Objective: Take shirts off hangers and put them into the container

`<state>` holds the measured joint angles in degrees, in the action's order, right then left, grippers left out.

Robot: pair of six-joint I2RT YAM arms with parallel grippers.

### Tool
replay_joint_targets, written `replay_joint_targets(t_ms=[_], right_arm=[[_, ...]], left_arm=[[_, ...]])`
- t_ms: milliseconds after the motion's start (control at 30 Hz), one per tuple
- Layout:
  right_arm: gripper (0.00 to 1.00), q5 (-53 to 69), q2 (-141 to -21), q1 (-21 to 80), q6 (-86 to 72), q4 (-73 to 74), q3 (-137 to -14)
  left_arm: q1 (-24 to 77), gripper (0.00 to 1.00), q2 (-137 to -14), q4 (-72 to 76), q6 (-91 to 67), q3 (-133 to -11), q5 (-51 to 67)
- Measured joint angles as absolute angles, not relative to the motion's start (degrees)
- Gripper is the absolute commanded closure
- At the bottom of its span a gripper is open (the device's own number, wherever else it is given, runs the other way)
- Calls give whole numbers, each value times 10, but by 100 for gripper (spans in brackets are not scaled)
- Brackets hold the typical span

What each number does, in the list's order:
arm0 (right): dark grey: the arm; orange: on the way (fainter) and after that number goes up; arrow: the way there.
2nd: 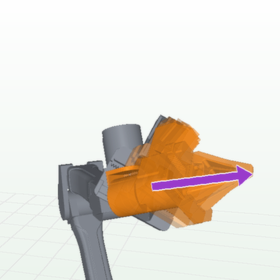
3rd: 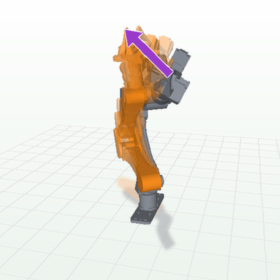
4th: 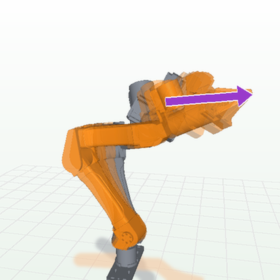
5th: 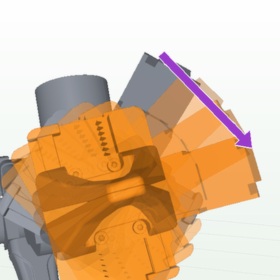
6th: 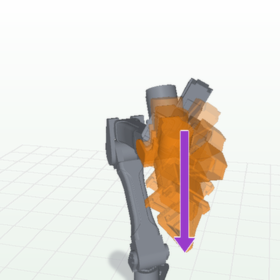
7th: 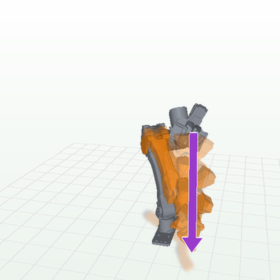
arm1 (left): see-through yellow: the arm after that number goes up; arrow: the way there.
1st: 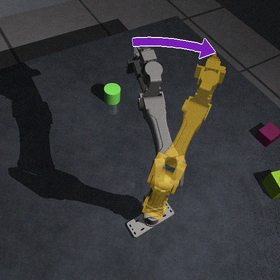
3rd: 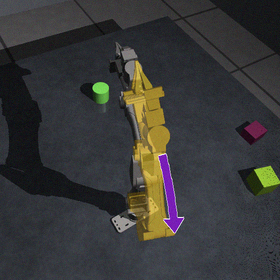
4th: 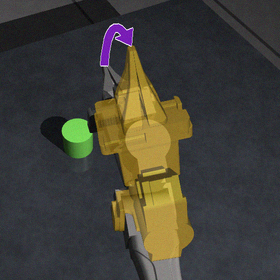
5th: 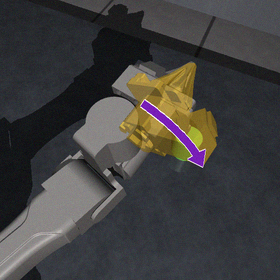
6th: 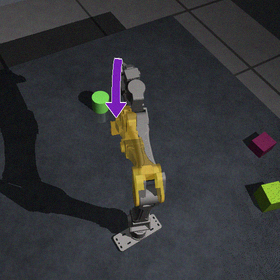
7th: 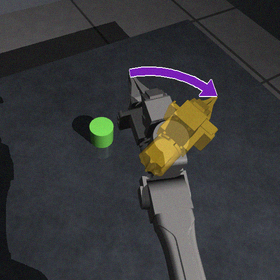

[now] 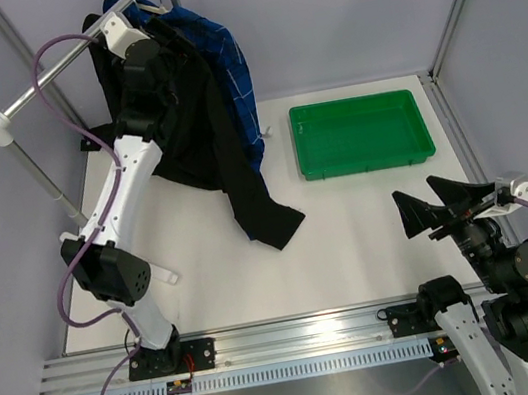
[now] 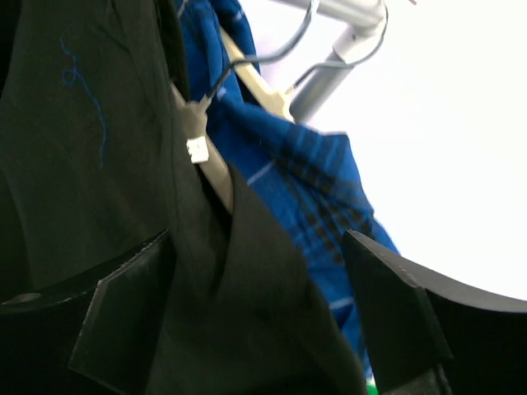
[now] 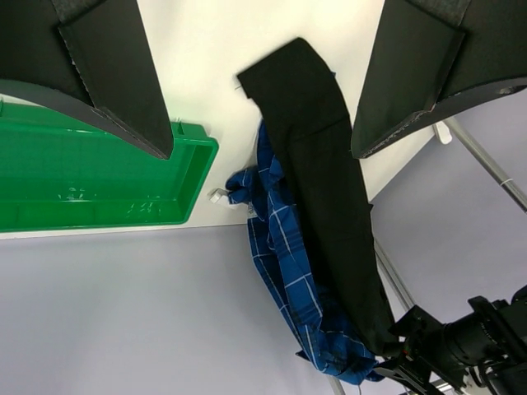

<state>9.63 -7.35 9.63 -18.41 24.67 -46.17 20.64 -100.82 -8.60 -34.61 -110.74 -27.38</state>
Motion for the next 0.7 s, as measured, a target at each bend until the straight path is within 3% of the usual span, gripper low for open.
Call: replay_joint_targets(t_ms=[433, 700], right_arm=[[1, 69, -43, 105, -182, 242, -446], [1, 65, -34, 112, -181, 238, -442]], left_arm=[[206, 60, -1052, -111, -323, -1161, -317], [206, 73, -1049, -133, -302, -1163, -328]])
